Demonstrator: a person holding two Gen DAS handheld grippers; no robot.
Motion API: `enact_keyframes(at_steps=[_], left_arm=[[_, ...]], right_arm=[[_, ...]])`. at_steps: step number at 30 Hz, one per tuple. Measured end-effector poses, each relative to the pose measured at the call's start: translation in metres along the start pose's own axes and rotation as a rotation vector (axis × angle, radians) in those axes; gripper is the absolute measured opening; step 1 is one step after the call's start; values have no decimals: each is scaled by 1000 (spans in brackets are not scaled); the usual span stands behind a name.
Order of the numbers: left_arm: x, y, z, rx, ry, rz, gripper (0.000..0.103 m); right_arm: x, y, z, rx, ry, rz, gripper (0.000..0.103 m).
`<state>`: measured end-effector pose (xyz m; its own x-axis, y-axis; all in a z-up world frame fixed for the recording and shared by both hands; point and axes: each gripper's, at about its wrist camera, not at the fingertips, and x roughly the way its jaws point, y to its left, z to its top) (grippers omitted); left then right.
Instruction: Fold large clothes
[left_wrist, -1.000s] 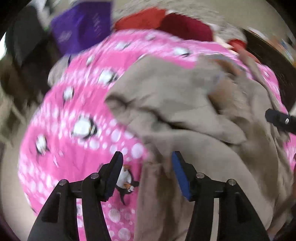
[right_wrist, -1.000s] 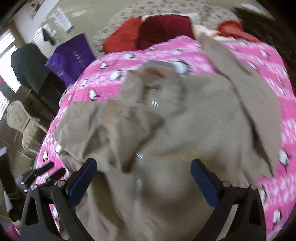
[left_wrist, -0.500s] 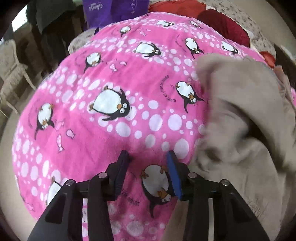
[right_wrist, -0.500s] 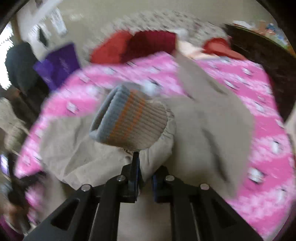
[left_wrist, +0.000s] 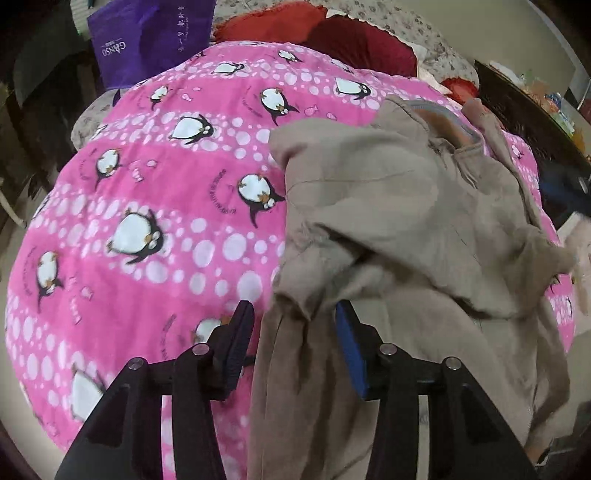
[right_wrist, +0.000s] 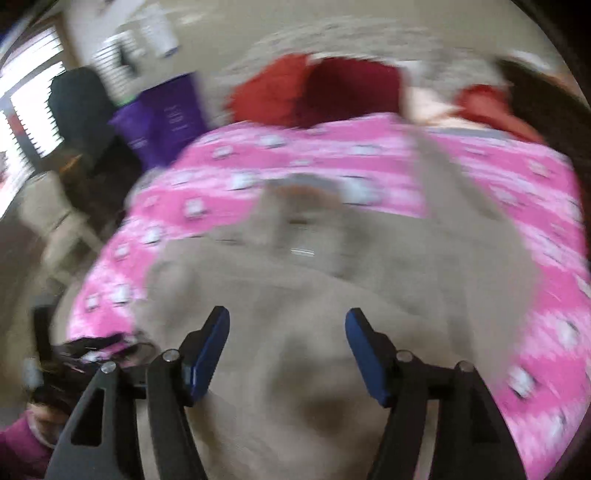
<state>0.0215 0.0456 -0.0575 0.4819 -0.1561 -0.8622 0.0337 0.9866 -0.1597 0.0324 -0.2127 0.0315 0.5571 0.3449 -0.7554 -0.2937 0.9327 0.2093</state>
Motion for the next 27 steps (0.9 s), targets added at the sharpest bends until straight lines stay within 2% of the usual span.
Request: enact_keyframes(at_steps=[3, 4, 8, 11, 12, 13, 14, 15, 16, 17, 19, 22, 23, 27], left_arm=[[10, 6, 6, -44, 13, -27, 34], [9, 6, 5, -51, 15, -30, 34], [21, 7, 5, -49, 34, -34, 34], [27, 12, 5, -68, 38, -58, 34], [29, 15, 6, -78, 36, -71, 33], [30, 19, 8, -88, 26, -89, 25], [31, 22, 9, -95, 20, -105, 19], [31, 26, 12, -103, 22, -124, 12], [29, 30, 16, -109, 21, -135, 9], [23, 35, 21, -116, 4, -148, 8], [6, 45, 30, -119, -57, -135, 0], [-16, 66, 39, -145, -165, -7, 0], [-14, 77, 42, -171, -149, 16, 0], [-12, 99, 36, -267, -94, -37, 0]], right_arm=[[45, 41, 39, -127, 33, 54, 69], [59, 55, 48, -164, 52, 74, 74], [128, 107, 88, -285, 173, 130, 79], [181, 141, 94, -392, 307, 141, 79], [194, 141, 89, -411, 349, 154, 79], [207, 146, 84, -429, 387, 163, 73], [215, 150, 76, -460, 418, 148, 61], [218, 152, 69, -499, 428, 116, 30], [217, 154, 66, -513, 415, 114, 14], [212, 157, 68, -511, 387, 123, 13], [198, 157, 79, -461, 312, 149, 6], [184, 162, 103, -379, 199, 211, 0], [184, 165, 110, -352, 163, 233, 0], [201, 176, 119, -274, 145, 210, 0]])
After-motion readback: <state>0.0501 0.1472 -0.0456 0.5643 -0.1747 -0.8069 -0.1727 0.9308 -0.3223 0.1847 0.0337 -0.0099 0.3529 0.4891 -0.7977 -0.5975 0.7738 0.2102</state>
